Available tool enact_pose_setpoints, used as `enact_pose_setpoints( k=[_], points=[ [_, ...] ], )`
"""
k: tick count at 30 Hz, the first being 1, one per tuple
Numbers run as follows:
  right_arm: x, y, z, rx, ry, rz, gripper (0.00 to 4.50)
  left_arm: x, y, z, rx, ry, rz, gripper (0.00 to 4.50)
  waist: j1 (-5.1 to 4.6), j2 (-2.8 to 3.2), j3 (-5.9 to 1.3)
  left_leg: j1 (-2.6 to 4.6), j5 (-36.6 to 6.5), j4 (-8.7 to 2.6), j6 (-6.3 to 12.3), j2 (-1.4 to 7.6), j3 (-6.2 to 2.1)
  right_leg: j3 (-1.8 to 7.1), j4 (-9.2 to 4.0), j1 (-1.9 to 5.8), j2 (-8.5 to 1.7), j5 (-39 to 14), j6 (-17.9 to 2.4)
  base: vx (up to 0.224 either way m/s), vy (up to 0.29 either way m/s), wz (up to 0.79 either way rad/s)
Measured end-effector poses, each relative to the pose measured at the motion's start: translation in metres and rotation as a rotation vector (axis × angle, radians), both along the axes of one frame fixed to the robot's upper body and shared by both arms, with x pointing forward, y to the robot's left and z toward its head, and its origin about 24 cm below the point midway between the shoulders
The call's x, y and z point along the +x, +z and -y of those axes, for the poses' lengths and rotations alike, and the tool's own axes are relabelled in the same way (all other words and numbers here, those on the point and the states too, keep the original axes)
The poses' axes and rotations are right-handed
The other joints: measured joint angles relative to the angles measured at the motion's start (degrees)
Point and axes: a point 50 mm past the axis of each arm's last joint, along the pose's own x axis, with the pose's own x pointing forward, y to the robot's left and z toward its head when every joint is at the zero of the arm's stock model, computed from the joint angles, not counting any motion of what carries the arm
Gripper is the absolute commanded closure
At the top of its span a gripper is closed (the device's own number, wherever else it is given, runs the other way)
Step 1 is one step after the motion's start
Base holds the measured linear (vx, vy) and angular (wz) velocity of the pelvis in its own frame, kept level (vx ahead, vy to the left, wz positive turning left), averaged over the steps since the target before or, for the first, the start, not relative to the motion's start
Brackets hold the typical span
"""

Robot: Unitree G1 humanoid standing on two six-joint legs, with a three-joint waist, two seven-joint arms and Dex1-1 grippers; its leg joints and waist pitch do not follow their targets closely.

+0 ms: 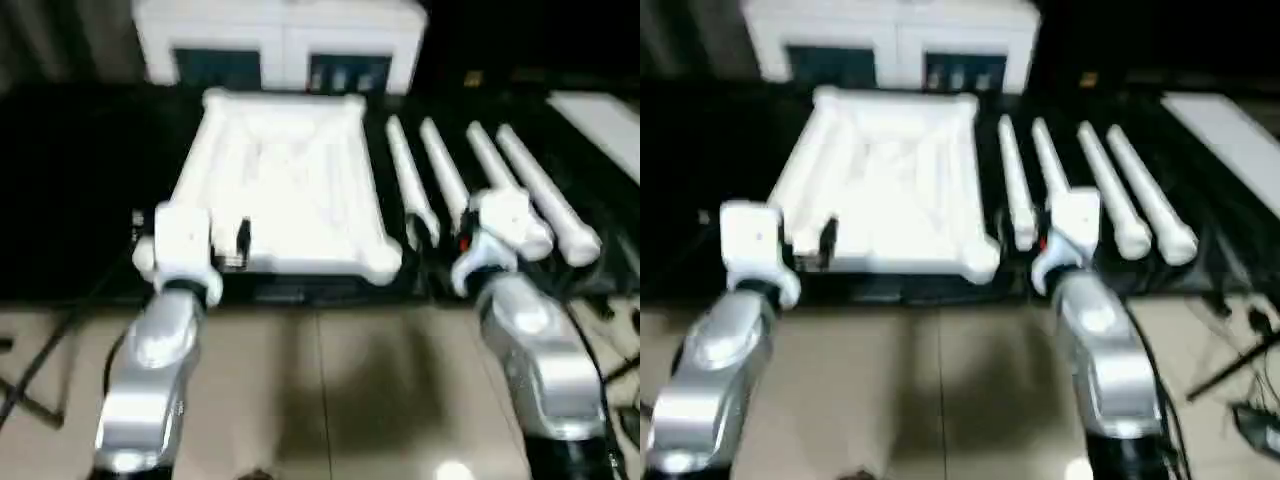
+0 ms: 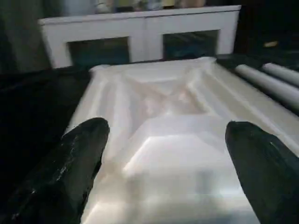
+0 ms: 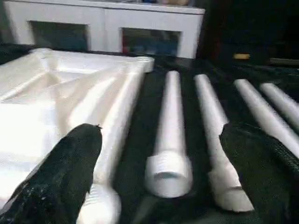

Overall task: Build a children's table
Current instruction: Move to table

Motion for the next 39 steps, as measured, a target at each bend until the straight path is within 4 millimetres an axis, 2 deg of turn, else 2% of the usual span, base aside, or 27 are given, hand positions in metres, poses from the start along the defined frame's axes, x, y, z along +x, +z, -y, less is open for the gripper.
enact_pose_setpoints(
  k=[1,2,4,5,6,7,8,10,11,12,14,16,17,18,19,21,23,24,26,27,28,30,31,34,35,37,39],
  points=[
    [0.000,0.000,0.001,-0.003,-0.001,0.001,0.05,0.000,0.001,0.000,0.000,-0.001,0.005,0.00,-0.63,-0.91,0.19,1.07,-0.3,-0.62,-0.18,-0.54,0.80,0.13,-2.52,-0.20,-0.93,1.2,-0.4,0.153,-0.022,-0.06],
    [0.000,0.000,0.002,-0.005,-0.002,0.000,0.05,0.000,0.002,0.001,-0.004,-0.002,0.011,0.00,-1.36,-2.66,0.32,2.11,-0.7,-1.09,-0.59,-1.25,1.80,0.73,-5.38,0.30,-2.22,5.2,-0.8,0.160,-0.108,0.05],
    [-0.001,-0.002,0.007,-0.015,-0.014,-0.007,0.05,-0.001,0.001,0.005,-0.019,-0.009,0.008,0.00,-1.50,-3.30,0.54,2.86,-2.0,0.31,1.21,-0.80,2.69,1.70,-5.95,1.25,-1.50,6.4,-1.3,0.177,-0.113,0.06],
    [-0.001,-0.001,0.012,-0.027,-0.031,-0.007,0.05,-0.001,0.000,0.014,-0.026,-0.041,0.004,0.00,-1.16,-2.86,0.42,1.94,-3.2,4.49,3.12,-0.81,1.43,2.21,-6.81,2.78,-0.65,5.7,-1.7,0.224,-0.064,0.01],
    [-0.001,-0.001,0.012,-0.029,-0.032,-0.007,0.05,-0.001,0.001,0.014,-0.025,-0.043,0.005,0.00,-1.14,-2.73,0.38,1.14,-3.0,6.06,2.67,-0.99,1.02,2.80,-7.50,3.71,-0.17,5.4,-1.7,0.224,-0.064,0.01],
    [-0.001,-0.001,0.012,-0.030,-0.030,-0.007,0.05,-0.001,0.001,0.014,-0.023,-0.041,0.005,0.00,-1.06,-2.66,0.34,0.15,-2.9,6.04,2.58,-0.95,0.65,2.99,-8.15,4.60,0.11,5.1,-1.8,0.214,-0.030,0.11],
    [-0.001,-0.001,0.012,-0.030,-0.027,-0.007,0.05,-0.001,0.001,0.013,-0.021,-0.040,0.005,0.00,-0.61,-1.93,0.30,-1.19,-2.7,4.94,2.33,-0.19,0.25,3.08,-9.07,6.00,0.88,4.9,-2.1,0.203,0.031,0.18],
    [0.000,0.001,0.007,-0.035,0.012,0.000,0.05,-0.002,0.002,0.011,-0.017,-0.033,0.011,0.00,0.24,0.60,0.29,-2.25,1.3,-0.31,-0.48,2.40,0.29,1.50,-9.57,7.98,2.48,3.5,-1.8,0.216,0.067,0.15],
    [-0.001,-0.001,0.000,-0.028,0.042,-0.009,0.05,-0.002,0.001,0.007,-0.011,-0.017,0.009,0.00,0.22,1.14,0.28,-1.50,1.9,0.08,-1.10,2.60,-0.15,0.91,-8.30,7.68,2.35,2.2,-2.9,0.253,0.110,-0.03],
    [-0.001,-0.002,-0.010,-0.014,0.090,-0.010,0.05,-0.003,0.000,-0.001,0.001,0.012,0.002,0.00,-0.58,0.42,0.09,-1.05,1.2,0.09,-0.74,1.74,-0.19,0.04,-4.99,6.49,1.31,1.0,-4.3,0.253,0.110,-0.03],
    [-0.002,-0.003,-0.013,-0.023,0.118,-0.014,0.05,-0.003,0.000,-0.006,0.007,0.041,0.002,0.00,-1.42,-0.02,-0.16,0.16,-0.3,0.02,-0.15,1.23,-0.22,-0.50,0.35,2.87,0.53,0.9,-2.1,0.250,0.078,0.06],
    [-0.002,-0.002,-0.009,-0.042,0.115,-0.015,0.05,-0.003,0.000,-0.003,0.000,0.034,0.005,0.00,-2.07,-0.62,-0.37,1.36,-1.3,-0.44,0.20,0.62,0.60,-1.14,-0.02,-0.50,-0.36,2.2,-0.2,0.228,0.067,0.05],
    [-0.002,-0.003,-0.007,-0.045,0.112,-0.017,0.05,-0.003,0.000,-0.001,0.001,0.027,0.004,0.00,-2.63,-1.66,-0.44,2.45,-1.9,-1.06,0.07,-0.28,1.28,-1.22,-1.70,-2.25,-1.27,3.5,-0.1,0.223,-0.007,0.00],
    [-0.002,-0.003,-0.007,-0.046,0.110,-0.018,0.05,-0.003,-0.001,0.000,0.000,0.023,0.003,0.00,-2.87,-2.75,-0.52,3.42,-2.4,-1.47,-0.08,-1.24,1.97,-1.02,-4.91,-2.55,-1.92,4.9,-1.0,0.223,-0.007,0.00],
    [-0.003,-0.003,-0.004,-0.046,0.102,-0.019,0.05,-0.004,-0.001,0.002,-0.001,0.016,0.001,0.00,-2.82,-4.56,-0.56,4.35,-3.6,-1.02,-0.13,-2.43,2.91,0.79,-6.97,-1.63,-2.58,9.6,-2.1,0.227,-0.071,0.03],
    [-0.005,-0.007,0.009,-0.061,0.064,-0.039,0.05,-0.004,-0.003,0.015,-0.020,-0.023,-0.014,0.00,-1.88,-3.54,-0.24,4.24,-5.3,3.33,3.02,-2.11,1.98,1.54,-6.83,0.19,-1.25,7.8,-2.3,0.253,-0.066,0.08],
    [-0.005,-0.006,0.013,-0.063,0.050,-0.034,0.05,-0.004,-0.003,0.016,-0.014,-0.030,-0.016,0.00,-1.14,-3.14,-0.13,1.22,-4.6,7.74,1.73,-2.27,0.64,1.51,-7.59,2.37,-1.03,6.8,-2.8,0.239,-0.006,-0.03],
    [-0.005,-0.005,0.013,-0.064,0.050,-0.029,0.05,-0.005,-0.002,0.014,-0.012,-0.030,-0.014,0.00,-0.73,-2.76,-0.04,-0.20,-4.0,7.66,0.77,-1.80,0.32,1.46,-7.93,3.38,-0.85,6.3,-2.8,0.226,0.008,-0.04],
    [-0.006,-0.002,0.011,-0.062,0.055,-0.015,0.05,-0.006,0.002,0.012,-0.006,-0.036,0.000,0.00,0.08,-0.64,0.01,-3.32,-2.1,3.71,-1.29,1.10,-0.08,-0.10,-8.66,5.60,0.13,5.1,-2.4,0.208,0.065,-0.01],
    [-0.007,0.001,0.010,-0.061,0.058,-0.005,0.05,-0.006,0.004,0.011,-0.011,-0.038,0.010,0.00,0.14,1.32,-0.08,-3.51,1.3,0.28,-1.30,2.88,-0.08,-1.03,-8.75,6.53,1.12,4.4,-2.0,0.207,0.093,0.02],
    [-0.008,0.000,0.007,-0.057,0.068,-0.006,0.05,-0.007,0.005,0.009,-0.014,-0.031,0.010,0.00,0.02,2.26,0.22,-3.20,3.6,0.74,-1.46,3.57,-0.16,-1.63,-8.24,7.15,1.37,3.3,-2.1,0.226,0.170,0.03],
    [-0.010,0.000,-0.009,-0.042,0.126,-0.007,0.05,-0.008,0.003,-0.005,-0.003,0.012,-0.008,0.00,-1.20,1.25,-0.30,-2.96,2.3,0.79,-0.23,2.23,-0.27,-1.02,-2.93,4.64,0.49,2.0,-4.2,0.236,0.150,0.06],
    [-0.012,0.001,-0.009,-0.043,0.127,-0.003,0.05,-0.009,0.002,-0.008,0.000,0.019,-0.018,0.00,-1.02,1.16,-0.54,-2.94,2.4,0.84,-0.38,1.86,-0.25,-0.81,-2.25,2.92,0.47,3.1,-2.4,0.203,0.096,0.11],
    [-0.016,0.002,-0.009,-0.034,0.139,-0.005,0.05,-0.011,0.000,-0.009,0.000,0.007,-0.035,0.00,-0.39,-0.43,-1.08,-2.96,2.2,0.65,-0.37,-1.13,-0.54,2.25,-7.09,0.16,-1.63,7.3,1.4,0.056,0.044,-0.01],
    [-0.018,0.000,-0.009,-0.033,0.140,-0.015,0.05,-0.012,0.000,-0.008,-0.010,0.000,-0.037,0.00,-0.24,-0.46,-1.12,-3.17,2.2,0.36,-0.40,-1.57,-0.44,3.08,-6.91,0.11,-1.81,7.4,1.6,0.000,0.000,0.00],
    [-0.019,-0.003,-0.007,-0.037,0.138,-0.031,0.05,-0.012,-0.001,-0.004,-0.017,-0.017,-0.038,0.00,0.14,-0.47,-1.04,-3.25,2.4,-0.44,-0.79,-1.26,-0.17,2.99,-7.34,-0.04,-1.71,7.7,1.3,0.000,0.000,0.00],
    [-0.018,-0.003,-0.008,-0.036,0.141,-0.032,0.05,-0.014,-0.003,-0.006,-0.007,-0.021,-0.057,0.00,0.16,-0.37,-0.93,-3.00,2.4,-0.80,-1.04,-0.49,-0.02,2.45,-8.35,0.76,-1.36,8.0,0.4,-0.057,-0.041,-0.02]
  ],
)
